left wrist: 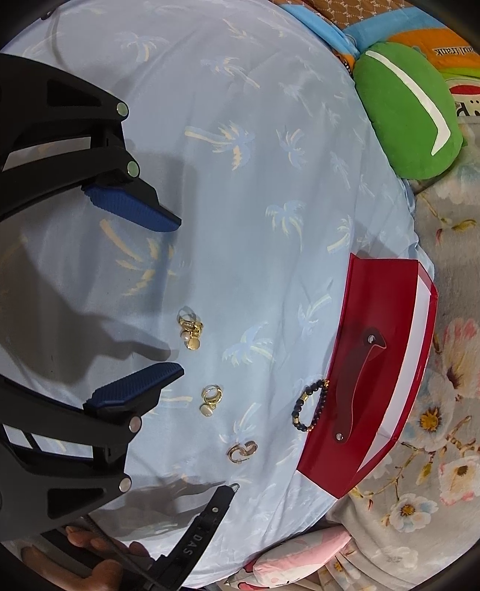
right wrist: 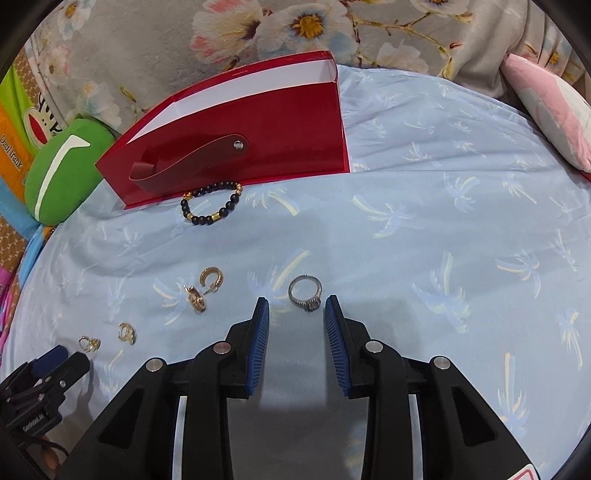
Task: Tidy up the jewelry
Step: 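Grasp the silver ring with the right tool and lift it, then grasp a gold earring with the left tool while the right tool holds the silver ring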
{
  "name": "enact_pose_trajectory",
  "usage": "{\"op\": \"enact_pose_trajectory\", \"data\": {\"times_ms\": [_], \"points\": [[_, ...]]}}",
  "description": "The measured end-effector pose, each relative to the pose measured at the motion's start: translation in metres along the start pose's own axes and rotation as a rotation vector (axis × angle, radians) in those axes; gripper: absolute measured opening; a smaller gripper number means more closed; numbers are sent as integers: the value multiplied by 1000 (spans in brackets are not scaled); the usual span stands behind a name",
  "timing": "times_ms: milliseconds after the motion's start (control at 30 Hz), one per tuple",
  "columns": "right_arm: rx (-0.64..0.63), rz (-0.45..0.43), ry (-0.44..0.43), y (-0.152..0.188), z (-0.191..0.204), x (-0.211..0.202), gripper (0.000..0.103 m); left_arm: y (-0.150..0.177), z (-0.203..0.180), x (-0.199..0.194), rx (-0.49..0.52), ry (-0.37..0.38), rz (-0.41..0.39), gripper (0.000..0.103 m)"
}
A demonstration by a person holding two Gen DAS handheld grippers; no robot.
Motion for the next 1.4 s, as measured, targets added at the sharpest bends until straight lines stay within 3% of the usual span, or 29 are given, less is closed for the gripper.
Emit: {"op": "enact_pose_trajectory", "data": {"times_ms": [167, 300, 767, 1000, 1167, 1267, 1400], "points": [[-5, 1, 15, -5, 0, 5, 31, 0, -2, 1, 11, -4, -5, 73], [-7, 0, 59, -7, -2, 7, 19, 0, -3, 1, 16, -10, -7, 74], [38, -28, 18, 5, -16, -18, 17, -14, -10, -2, 3, 8, -21, 75], [43, -44, -4, 17, -21, -47, 18, -41, -69, 0, 102, 84, -52, 75], [56, -54, 4, 16, -29, -62, 18, -47, -116, 23, 170, 124, -19, 75], [58, -62, 15, 17, -35, -68, 18, -47, -131, 35, 172, 139, 6, 71], [78, -67, 21, 20, -45, -72, 18, -47, -140, 46, 178, 137, 30, 57]]}}
Point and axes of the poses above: each gripper's, at about its wrist camera, not at the fingertips, and x roughly the way its jaws point, z to its left, y to its underside, the point moved 9 cm from there along x, roughly the way its jaws point, and after that the axes turned 4 degrees about x, right-handed, at the moved point
